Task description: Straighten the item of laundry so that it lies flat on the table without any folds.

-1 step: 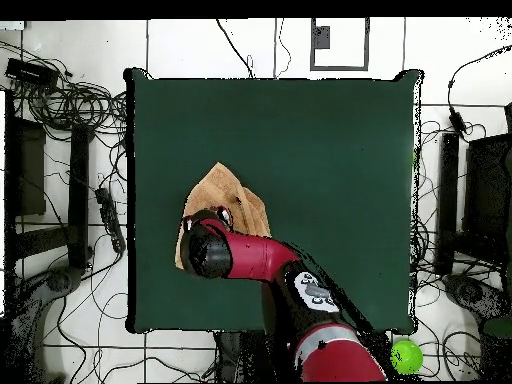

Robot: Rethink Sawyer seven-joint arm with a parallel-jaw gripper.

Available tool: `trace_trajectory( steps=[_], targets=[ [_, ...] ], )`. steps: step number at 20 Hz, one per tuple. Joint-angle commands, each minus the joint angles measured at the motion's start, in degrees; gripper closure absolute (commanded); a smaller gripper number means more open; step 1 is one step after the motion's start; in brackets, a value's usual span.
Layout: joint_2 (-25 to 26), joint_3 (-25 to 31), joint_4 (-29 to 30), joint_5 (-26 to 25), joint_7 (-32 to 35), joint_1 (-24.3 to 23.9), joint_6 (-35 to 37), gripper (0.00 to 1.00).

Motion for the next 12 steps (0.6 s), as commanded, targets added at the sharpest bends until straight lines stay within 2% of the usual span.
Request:
trace_trajectory(
  steps=[1, 12],
  targets=[
    [0.8, 2.1, 3.0, -2.1, 10.1, -0.3, 1.6, 0.00],
    [1.4, 3.0, 2.1, -2.4, 9.0, -1.7, 3.6, 0.00]
  ],
)
